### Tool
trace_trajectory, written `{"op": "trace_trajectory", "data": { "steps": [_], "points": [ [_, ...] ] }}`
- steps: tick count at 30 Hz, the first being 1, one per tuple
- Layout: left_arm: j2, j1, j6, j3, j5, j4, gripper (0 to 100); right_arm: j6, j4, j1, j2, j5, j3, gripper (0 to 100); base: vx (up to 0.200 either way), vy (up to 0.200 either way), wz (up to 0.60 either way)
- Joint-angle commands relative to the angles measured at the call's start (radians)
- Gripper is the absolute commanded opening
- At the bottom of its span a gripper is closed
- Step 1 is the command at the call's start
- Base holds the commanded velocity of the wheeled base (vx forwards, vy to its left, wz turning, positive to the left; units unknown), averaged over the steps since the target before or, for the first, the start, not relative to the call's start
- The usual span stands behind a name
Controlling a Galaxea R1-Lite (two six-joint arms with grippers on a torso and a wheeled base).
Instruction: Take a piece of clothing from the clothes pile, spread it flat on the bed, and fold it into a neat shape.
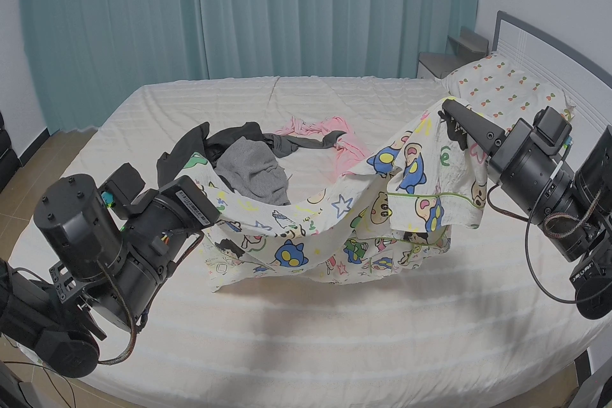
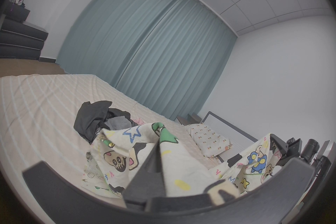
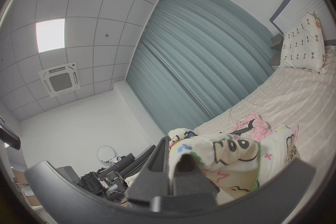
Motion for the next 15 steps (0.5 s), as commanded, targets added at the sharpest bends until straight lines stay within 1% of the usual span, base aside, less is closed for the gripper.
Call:
{"op": "trace_trajectory", "data": {
  "steps": [1, 4, 15],
  "points": [
    [-0.030, 0.002, 0.000, 0.010, 0.001, 0.000, 0, -0.001, 0.000, 0.001, -0.011, -0.001, 0.000, 0, 0.000, 0.000, 0.00],
    [-0.043, 0.006, 0.003, 0.022, 0.001, 0.000, 0, -0.004, 0.001, 0.003, -0.020, 0.001, 0.000, 0, 0.000, 0.000, 0.00],
    [-0.081, 0.026, 0.009, 0.028, 0.001, 0.002, 0, -0.008, 0.004, 0.017, -0.036, 0.010, 0.006, 0, 0.000, 0.200, 0.00]
  ]
}}
